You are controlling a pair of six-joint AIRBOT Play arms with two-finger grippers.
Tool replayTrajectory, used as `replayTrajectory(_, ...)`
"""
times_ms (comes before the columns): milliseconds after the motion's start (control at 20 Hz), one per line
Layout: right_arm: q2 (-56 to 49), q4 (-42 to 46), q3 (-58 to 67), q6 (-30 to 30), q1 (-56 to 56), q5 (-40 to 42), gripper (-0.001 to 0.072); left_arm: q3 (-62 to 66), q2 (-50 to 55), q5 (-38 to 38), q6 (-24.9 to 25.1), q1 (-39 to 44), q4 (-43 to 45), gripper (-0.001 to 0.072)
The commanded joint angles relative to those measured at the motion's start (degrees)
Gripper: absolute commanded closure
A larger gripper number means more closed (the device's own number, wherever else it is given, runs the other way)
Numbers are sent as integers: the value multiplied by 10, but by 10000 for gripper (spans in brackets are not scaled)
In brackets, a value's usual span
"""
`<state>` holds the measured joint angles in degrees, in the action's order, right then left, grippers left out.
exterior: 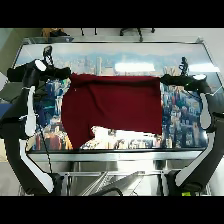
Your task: Fold the shirts.
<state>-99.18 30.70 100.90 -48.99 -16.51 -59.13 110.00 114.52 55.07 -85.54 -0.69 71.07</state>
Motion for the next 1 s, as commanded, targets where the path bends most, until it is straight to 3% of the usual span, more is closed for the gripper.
replayTrajectory(0,-3,78,1,-32,2,-32,698,-37,0,-7,-21,9,76,696)
replayTrajectory(300,-5,143,1,-68,2,-75,698,-43,0,0,-24,8,104,696)
replayTrajectory(950,5,173,2,-85,1,-97,696,-43,0,0,-26,19,103,694)
